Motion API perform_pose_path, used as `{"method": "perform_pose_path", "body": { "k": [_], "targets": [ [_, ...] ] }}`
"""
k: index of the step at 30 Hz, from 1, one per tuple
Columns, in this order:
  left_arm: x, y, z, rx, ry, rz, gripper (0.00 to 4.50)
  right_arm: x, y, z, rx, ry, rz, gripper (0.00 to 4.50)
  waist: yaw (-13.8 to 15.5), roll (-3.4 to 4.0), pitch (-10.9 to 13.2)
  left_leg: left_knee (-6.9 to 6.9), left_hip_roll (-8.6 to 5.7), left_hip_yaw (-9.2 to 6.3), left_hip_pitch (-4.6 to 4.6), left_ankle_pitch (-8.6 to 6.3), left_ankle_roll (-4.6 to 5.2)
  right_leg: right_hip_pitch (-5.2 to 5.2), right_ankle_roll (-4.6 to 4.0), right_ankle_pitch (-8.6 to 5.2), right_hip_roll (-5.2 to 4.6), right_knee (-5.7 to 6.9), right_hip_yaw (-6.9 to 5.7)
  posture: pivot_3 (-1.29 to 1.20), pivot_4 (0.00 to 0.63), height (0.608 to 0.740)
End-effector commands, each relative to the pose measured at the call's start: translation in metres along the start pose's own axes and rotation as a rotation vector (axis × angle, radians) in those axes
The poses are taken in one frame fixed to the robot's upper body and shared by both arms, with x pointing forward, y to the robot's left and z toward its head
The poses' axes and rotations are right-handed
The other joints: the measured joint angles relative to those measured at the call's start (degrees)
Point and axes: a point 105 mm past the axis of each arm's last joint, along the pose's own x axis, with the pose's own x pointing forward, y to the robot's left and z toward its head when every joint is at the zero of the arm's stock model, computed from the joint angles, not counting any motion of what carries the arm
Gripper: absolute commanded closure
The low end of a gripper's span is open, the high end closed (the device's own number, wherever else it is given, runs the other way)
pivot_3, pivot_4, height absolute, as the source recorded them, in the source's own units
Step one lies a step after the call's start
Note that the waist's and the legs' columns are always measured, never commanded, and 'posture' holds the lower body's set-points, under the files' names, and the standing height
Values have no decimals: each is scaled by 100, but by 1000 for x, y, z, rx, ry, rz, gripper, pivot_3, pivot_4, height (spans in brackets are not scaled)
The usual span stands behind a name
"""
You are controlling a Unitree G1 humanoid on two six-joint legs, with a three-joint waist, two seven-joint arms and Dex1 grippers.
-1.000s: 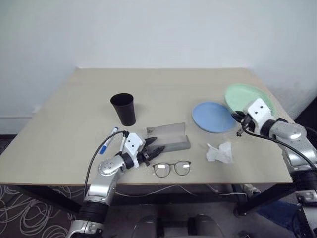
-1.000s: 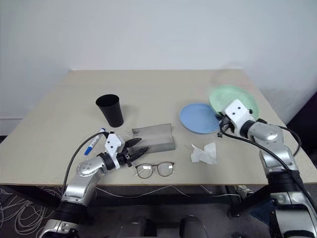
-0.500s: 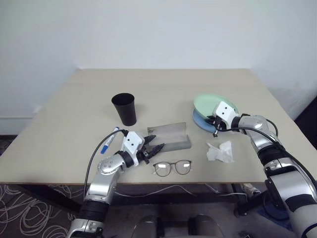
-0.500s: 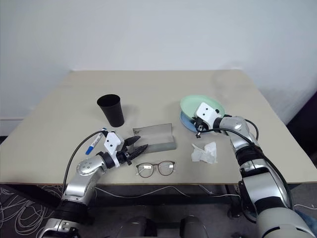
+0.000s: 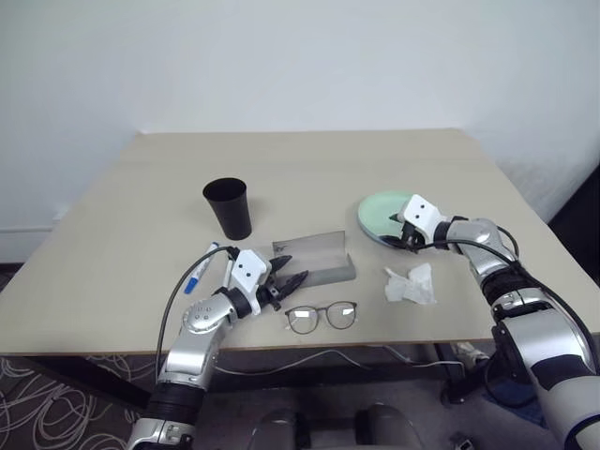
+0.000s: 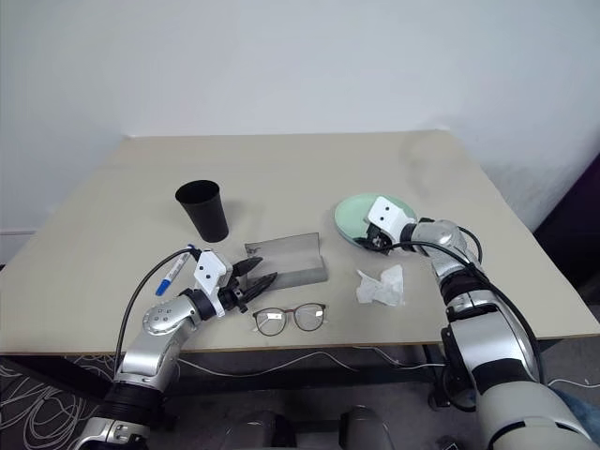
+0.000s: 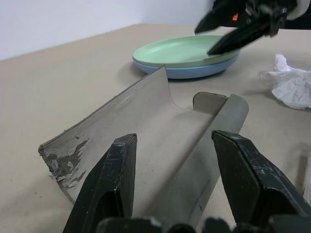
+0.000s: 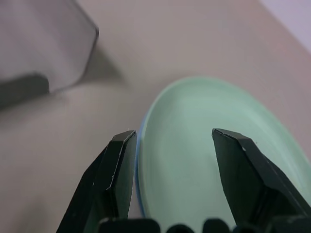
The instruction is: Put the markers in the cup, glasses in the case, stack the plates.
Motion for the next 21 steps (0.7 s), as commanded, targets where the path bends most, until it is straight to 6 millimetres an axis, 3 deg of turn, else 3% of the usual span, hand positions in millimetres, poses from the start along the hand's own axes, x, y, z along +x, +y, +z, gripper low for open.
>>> {"method": "perform_pose_path", "body": {
  "k": [1, 5, 9, 14, 21],
  "targets": [
    [2, 3, 19, 48, -56, -5, 1947, -22, -16, 34, 4, -151, 16, 1753, 12, 0, 0, 0, 0, 0, 1, 0, 0, 0, 0, 0, 0, 0, 1, 0, 0, 740],
    [5, 2, 19, 47, -57, -23, 1947, -48, 5, 37, 53, -162, 181, 1753, 39, -1, -1, 2, -1, -12, -1, -19, 31, 3, -1, 0, -6, -10, -5, 0, 0, 740],
    [9, -1, 23, 46, -66, -62, 1947, -68, 37, 15, 104, -59, 315, 1753, 33, -1, -1, 4, -3, -24, -2, -22, 34, 1, -6, 2, -8, -20, -11, 0, 0, 740],
    [13, -8, 26, 44, -71, -119, 1947, -71, 56, 2, 167, -6, 338, 1753, 6, 1, -1, 4, -1, -33, 0, -22, 34, 0, -17, 9, 1, -12, -8, 0, 0, 740],
    [16, -18, 30, 34, -73, -187, 1947, -57, 61, -17, 248, 40, 267, 1753, 16, 0, -1, 8, -1, -45, 3, -21, 32, 0, -20, 15, -2, -9, -23, 0, 0, 740]
  ]
}}
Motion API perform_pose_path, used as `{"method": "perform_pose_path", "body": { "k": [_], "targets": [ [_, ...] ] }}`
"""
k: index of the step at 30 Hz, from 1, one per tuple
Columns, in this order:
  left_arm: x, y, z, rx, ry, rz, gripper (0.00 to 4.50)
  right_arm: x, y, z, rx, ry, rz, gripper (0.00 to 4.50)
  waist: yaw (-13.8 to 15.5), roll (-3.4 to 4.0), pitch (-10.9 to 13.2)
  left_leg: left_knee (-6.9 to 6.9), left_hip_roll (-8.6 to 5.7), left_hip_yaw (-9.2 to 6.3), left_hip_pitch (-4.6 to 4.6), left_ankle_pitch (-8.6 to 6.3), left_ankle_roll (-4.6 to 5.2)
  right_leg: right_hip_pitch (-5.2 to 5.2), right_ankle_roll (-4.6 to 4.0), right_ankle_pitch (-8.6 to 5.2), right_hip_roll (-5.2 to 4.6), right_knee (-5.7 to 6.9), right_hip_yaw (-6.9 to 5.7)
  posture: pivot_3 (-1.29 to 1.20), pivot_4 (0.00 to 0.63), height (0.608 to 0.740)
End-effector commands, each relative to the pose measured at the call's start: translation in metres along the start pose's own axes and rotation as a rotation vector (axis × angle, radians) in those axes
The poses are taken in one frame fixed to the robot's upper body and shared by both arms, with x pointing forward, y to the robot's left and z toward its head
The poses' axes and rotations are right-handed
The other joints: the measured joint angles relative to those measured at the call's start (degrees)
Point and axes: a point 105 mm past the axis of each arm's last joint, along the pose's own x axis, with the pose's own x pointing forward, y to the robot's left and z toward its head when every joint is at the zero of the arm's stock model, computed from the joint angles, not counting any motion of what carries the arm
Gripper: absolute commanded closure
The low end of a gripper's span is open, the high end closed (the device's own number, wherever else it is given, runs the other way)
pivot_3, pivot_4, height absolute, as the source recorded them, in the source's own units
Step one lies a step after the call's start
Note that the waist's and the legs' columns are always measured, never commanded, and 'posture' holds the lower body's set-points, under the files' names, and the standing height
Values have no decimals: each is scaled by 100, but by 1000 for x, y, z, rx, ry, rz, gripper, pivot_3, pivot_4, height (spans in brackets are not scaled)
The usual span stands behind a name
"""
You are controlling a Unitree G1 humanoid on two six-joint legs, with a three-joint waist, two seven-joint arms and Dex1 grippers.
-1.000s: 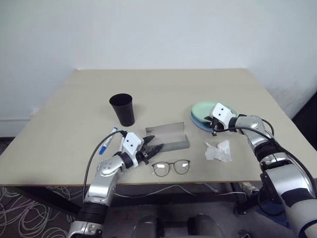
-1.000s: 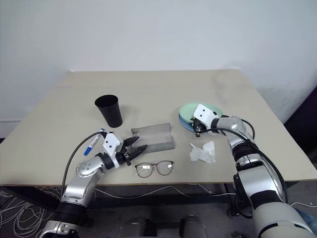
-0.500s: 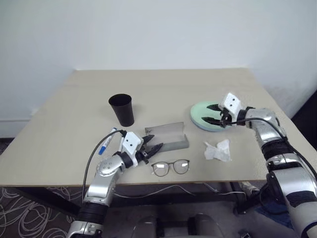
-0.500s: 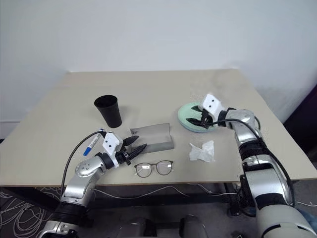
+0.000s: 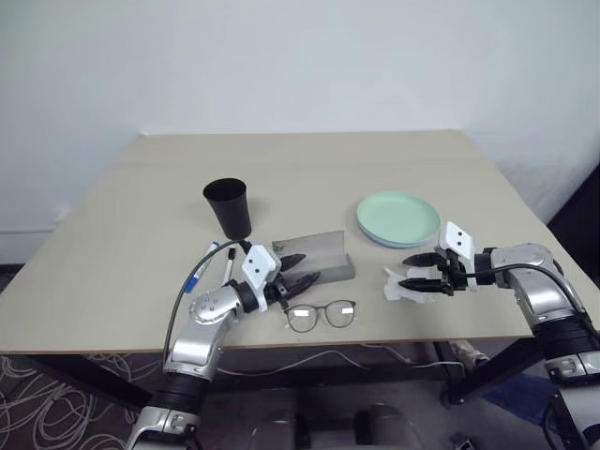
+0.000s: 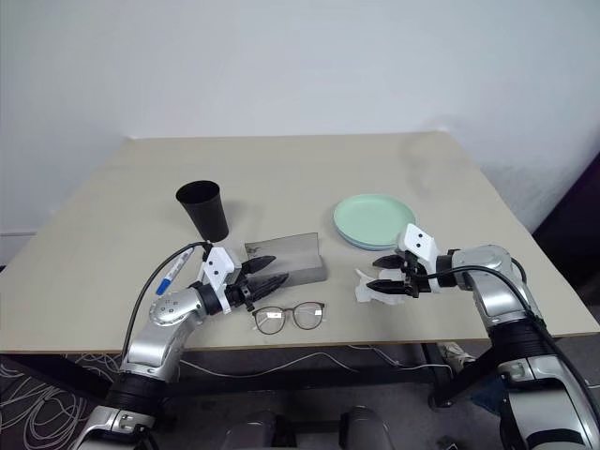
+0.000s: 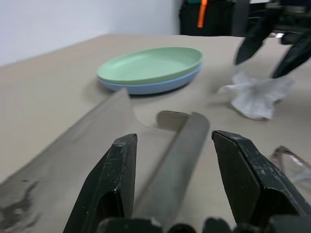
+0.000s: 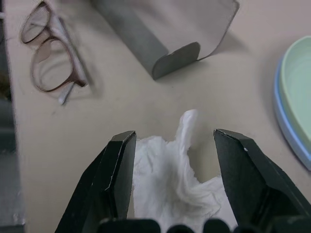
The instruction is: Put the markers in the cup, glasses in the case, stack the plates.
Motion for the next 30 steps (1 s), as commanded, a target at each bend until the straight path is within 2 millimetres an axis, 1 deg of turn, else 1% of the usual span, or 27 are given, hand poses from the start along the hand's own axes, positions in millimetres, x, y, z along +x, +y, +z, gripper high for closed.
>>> {"method": "perform_pose_path", "body": {
  "k": [1, 7, 8, 10, 12, 16, 19, 22, 24, 26, 30],
  "targets": [
    [5, -1, 20, 39, -55, -24, 1947, 2, -7, 0, 6, -5, -52, 1753, 1, 0, 0, 0, 0, 0, 0, 0, 0, 0, 0, 0, 0, -1, 0, 0, 0, 740],
    [5, -3, 19, 36, -53, -31, 1947, 10, -9, -10, 29, 33, -62, 1753, 14, 0, 0, 0, -2, 2, -4, 0, 0, 0, 2, -1, 1, -12, 1, 0, 0, 740],
    [5, -3, 19, 36, -52, -31, 1947, 10, -9, -11, 31, 40, -64, 1915, 14, 0, 0, 0, -2, 3, -5, 0, 0, 0, 2, -1, 1, -14, 2, 0, 0, 740],
    [5, -3, 19, 36, -52, -29, 1947, 11, -9, -12, 34, 46, -67, 2325, 13, 0, 0, 0, -2, 4, -4, 0, 1, 1, 2, -1, 1, -16, 2, 0, 0, 740],
    [6, -3, 19, 36, -52, -28, 1947, 10, -10, -12, 37, 45, -67, 3002, 15, 0, 0, 0, -2, 4, -5, 0, 1, 2, 2, 0, 1, -15, 2, 0, 0, 740],
    [6, -3, 17, 35, -50, -25, 1947, 6, -7, -3, 29, 8, -41, 4421, 14, 0, 0, 0, -2, 2, -4, 0, 1, 2, 2, 0, 1, -13, 2, 0, 0, 740],
    [6, -4, 16, 35, -48, -23, 1947, 4, -9, 4, 11, -15, -43, 4469, 14, 0, 0, 0, -2, 1, -4, 0, 1, 1, 2, 0, 2, -13, 1, 0, 0, 740],
    [6, -3, 16, 36, -47, -22, 1947, 2, -13, 17, -21, -63, -66, 4469, 14, 0, 0, 0, -2, 1, -4, 0, 1, 2, 2, 0, 2, -13, 1, 0, 0, 740],
    [6, -3, 16, 36, -48, -20, 1947, 0, -26, 32, -44, -120, -138, 4469, 14, 0, 0, 0, -2, 1, -4, 0, 1, 2, 2, 0, 1, -13, 1, 0, 0, 740],
    [6, -3, 16, 37, -48, -19, 1947, -1, -46, 45, -68, -151, -246, 4469, -8, 1, 0, 0, -2, 3, -4, 0, 1, 0, 3, 1, 1, -12, 3, 0, 0, 740],
    [6, -2, 17, 39, -49, -18, 1947, -2, -81, 56, -89, -156, -441, 4469, -3, 2, 0, 0, -1, 4, -2, 1, -1, -1, 4, 5, 2, -7, 1, 0, 0, 740]
  ]
}}
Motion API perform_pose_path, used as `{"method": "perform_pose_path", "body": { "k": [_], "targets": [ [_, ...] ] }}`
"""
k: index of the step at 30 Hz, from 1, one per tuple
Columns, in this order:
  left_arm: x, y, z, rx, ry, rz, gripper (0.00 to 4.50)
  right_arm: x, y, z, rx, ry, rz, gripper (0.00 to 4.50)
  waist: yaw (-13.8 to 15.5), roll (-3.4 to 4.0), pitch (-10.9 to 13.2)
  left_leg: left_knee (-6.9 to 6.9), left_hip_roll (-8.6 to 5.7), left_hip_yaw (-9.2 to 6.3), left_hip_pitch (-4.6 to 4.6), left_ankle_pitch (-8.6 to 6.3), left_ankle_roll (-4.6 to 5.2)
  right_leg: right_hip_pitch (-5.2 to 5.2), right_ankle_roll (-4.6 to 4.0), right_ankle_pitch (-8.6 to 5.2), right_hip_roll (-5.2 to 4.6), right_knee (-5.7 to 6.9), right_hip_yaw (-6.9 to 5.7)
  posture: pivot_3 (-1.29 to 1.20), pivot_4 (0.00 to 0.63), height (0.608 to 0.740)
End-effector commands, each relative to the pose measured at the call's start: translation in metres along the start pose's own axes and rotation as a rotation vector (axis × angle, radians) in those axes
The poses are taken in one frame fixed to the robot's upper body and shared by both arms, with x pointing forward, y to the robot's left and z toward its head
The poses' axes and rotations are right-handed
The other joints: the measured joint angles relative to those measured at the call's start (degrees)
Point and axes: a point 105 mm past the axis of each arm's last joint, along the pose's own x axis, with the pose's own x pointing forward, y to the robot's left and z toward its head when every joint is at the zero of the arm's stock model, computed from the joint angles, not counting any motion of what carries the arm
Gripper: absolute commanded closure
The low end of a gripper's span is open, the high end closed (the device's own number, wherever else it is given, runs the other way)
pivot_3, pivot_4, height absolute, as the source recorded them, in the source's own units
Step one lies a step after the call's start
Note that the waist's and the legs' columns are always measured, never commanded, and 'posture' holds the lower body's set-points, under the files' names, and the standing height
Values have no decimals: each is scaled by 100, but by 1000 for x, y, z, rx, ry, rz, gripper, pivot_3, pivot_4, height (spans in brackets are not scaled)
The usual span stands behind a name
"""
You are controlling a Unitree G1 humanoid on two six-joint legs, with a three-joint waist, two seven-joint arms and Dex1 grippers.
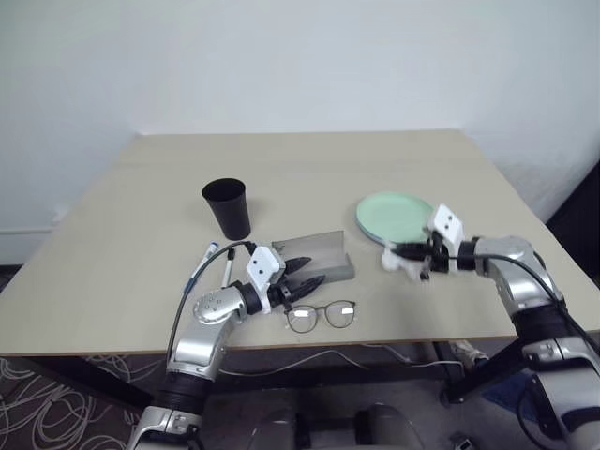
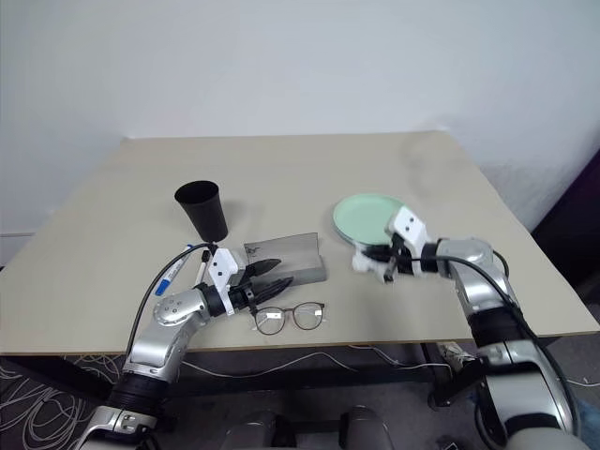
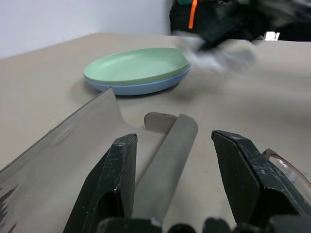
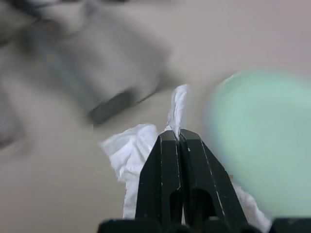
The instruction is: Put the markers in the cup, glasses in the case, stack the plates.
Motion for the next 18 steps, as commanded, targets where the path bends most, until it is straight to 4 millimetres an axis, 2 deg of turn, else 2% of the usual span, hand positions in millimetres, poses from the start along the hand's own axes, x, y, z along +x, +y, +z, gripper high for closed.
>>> {"method": "perform_pose_path", "body": {
  "k": [1, 10, 13, 18],
  "targets": [
    [3, 2, 16, 49, -46, 0, 1947, 3, -31, 13, -30, -32, -167, 4469, 4, 0, 0, 0, 1, 1, 0, 0, 0, 0, -1, 0, 0, 0, 0, 0, 0, 740],
    [3, 3, 17, 52, -47, 9, 1947, 25, -52, -3, -54, 109, -301, 4469, -10, 2, -1, -2, 0, 32, -5, 19, -28, 3, 4, 0, 1, -1, 15, 0, 0, 740],
    [2, 4, 18, 54, -48, 16, 1947, 26, -56, -4, -32, 113, -332, 3927, -11, 4, 0, -3, 3, 44, -3, 20, -30, 0, 5, 0, 2, 2, 20, 0, 0, 740],
    [-1, 5, 17, 55, -45, 23, 1947, 28, -57, -1, -45, 90, -341, 2227, -18, 5, -1, -3, 7, 55, 1, 20, -30, -1, 5, 1, 2, 8, 27, 0, 0, 740]
  ]
}}
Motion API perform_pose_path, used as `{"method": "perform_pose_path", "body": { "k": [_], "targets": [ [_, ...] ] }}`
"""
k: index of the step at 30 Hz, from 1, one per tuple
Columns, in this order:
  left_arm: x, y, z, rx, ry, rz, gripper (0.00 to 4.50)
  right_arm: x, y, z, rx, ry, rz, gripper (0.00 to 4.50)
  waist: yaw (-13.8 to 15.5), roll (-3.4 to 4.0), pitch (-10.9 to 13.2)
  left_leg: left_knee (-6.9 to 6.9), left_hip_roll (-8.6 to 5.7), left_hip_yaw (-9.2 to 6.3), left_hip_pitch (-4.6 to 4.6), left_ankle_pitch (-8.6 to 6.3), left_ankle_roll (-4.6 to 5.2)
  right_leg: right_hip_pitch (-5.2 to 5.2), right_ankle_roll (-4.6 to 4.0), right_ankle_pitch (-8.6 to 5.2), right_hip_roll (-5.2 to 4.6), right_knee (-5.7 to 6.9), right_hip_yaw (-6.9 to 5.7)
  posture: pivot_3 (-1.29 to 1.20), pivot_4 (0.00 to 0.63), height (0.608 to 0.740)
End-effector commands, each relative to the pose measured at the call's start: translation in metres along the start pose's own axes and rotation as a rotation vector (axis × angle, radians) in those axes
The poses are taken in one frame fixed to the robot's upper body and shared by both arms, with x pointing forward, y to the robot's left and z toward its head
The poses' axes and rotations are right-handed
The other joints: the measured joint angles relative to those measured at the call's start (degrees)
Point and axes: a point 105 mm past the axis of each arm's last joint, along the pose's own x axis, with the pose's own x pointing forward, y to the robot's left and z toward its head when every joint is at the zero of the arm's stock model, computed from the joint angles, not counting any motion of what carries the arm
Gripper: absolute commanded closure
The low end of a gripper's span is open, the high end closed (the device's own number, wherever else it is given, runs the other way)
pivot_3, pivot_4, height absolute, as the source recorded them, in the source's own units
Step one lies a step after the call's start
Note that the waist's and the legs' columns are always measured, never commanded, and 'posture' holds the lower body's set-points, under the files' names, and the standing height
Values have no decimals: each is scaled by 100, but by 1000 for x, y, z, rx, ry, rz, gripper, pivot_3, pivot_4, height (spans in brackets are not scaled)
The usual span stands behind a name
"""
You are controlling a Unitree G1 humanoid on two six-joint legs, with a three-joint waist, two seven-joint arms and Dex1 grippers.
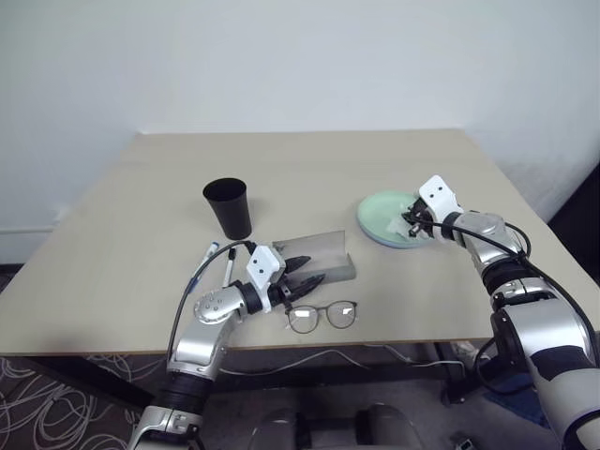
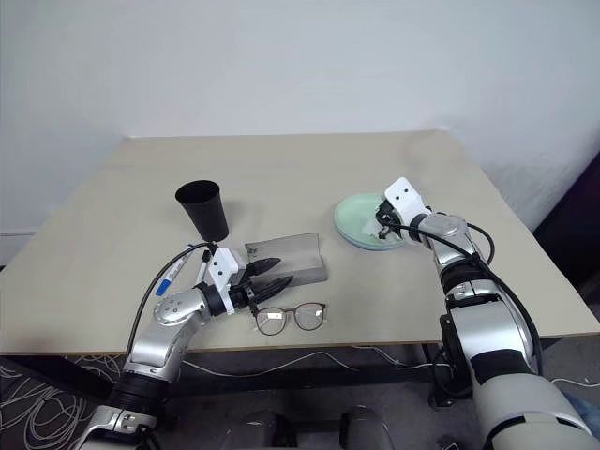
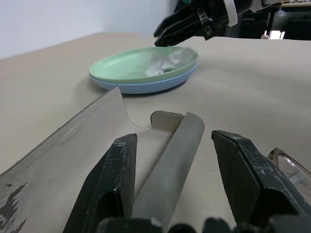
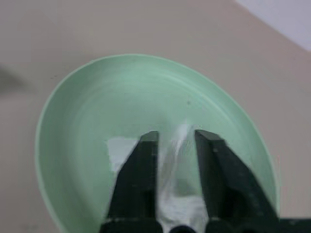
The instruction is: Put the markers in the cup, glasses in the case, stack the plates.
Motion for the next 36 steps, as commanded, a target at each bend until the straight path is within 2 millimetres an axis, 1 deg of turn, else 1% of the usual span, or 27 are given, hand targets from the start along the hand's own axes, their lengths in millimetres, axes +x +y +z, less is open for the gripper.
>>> {"method": "perform_pose_path", "body": {
  "k": [1, 3, 5, 7, 9, 10, 12, 16, 22, 25, 30, 36],
  "targets": [
    [-1, 3, 17, 51, -46, 5, 1947, -2, -13, 27, -30, -98, -55, 1856, 0, 0, 0, 0, 1, 0, 0, 0, 0, 0, 0, 0, 0, 1, 0, 0, 0, 740],
    [0, 2, 18, 53, -46, 3, 1947, -4, -16, 36, -7, -158, -63, 1181, 0, 1, 0, 0, 1, 4, 0, 0, 0, -2, 0, 0, 0, 3, 2, 0, 0, 740],
    [0, 2, 19, 55, -48, -1, 1947, -7, -15, 41, 16, -207, -40, 1181, 1, 1, -1, 0, 2, 6, 0, 0, 0, -2, 1, 1, 0, 3, 3, 0, 0, 740],
    [1, 2, 21, 55, -50, -9, 1947, -12, -10, 48, 46, -275, 24, 1181, 0, 1, -1, 0, 2, 10, 1, 0, 0, -2, 2, 1, 0, 3, 5, 0, 0, 740],
    [2, 2, 23, 42, -56, -24, 1947, -22, 0, 55, 53, -369, 124, 1181, 8, 1, -1, 0, 3, 11, 2, 0, 0, -2, 2, 1, 1, 2, 6, 0, 0, 740],
    [2, 0, 23, 31, -53, -47, 1947, -28, 7, 55, 47, -399, 182, 1181, 14, 1, -1, 0, 4, 7, 2, 0, 1, 0, 3, 1, 1, 0, 5, 0, 0, 740],
    [3, -3, 23, 18, -45, -83, 1947, -38, 18, 52, 36, -426, 266, 1181, 19, 1, -2, 0, 4, 0, 2, -3, 7, 4, 4, 1, 2, -4, 0, 0, 0, 740],
    [5, -9, 24, -1, -12, -178, 1947, -60, 50, 33, 11, -394, 458, 1181, 23, 2, -1, 3, 2, 2, 1, -17, 30, 1, 5, 1, -4, -2, 3, 0, 0, 740],
    [9, -14, 28, -12, 32, -300, 1947, -79, 85, 6, 17, -293, 634, 1181, 12, 2, -1, 5, 3, -8, 4, -18, 31, -1, 4, 6, -4, 1, -1, 0, 0, 740],
    [10, -16, 31, -16, 44, -347, 1947, -82, 93, 0, 22, -267, 664, 1181, 16, 2, -1, 4, 3, -18, 4, -18, 31, -2, 3, 6, -2, 1, -5, 0, 0, 740],
    [2, -19, 30, 30, 158, -507, 1947, -82, 100, -5, 20, -246, 684, 1181, 20, 2, 0, 5, 2, -25, 4, -18, 31, -4, 2, 6, -3, -2, -12, 0, 0, 740],
    [-7, -9, 32, 106, 281, -652, 1947, -81, 106, -6, 14, -247, 703, 1181, 30, 1, 0, 4, 1, -35, -1, -19, 31, -3, 2, 6, -4, -18, -19, 0, 0, 740]
  ]
}}
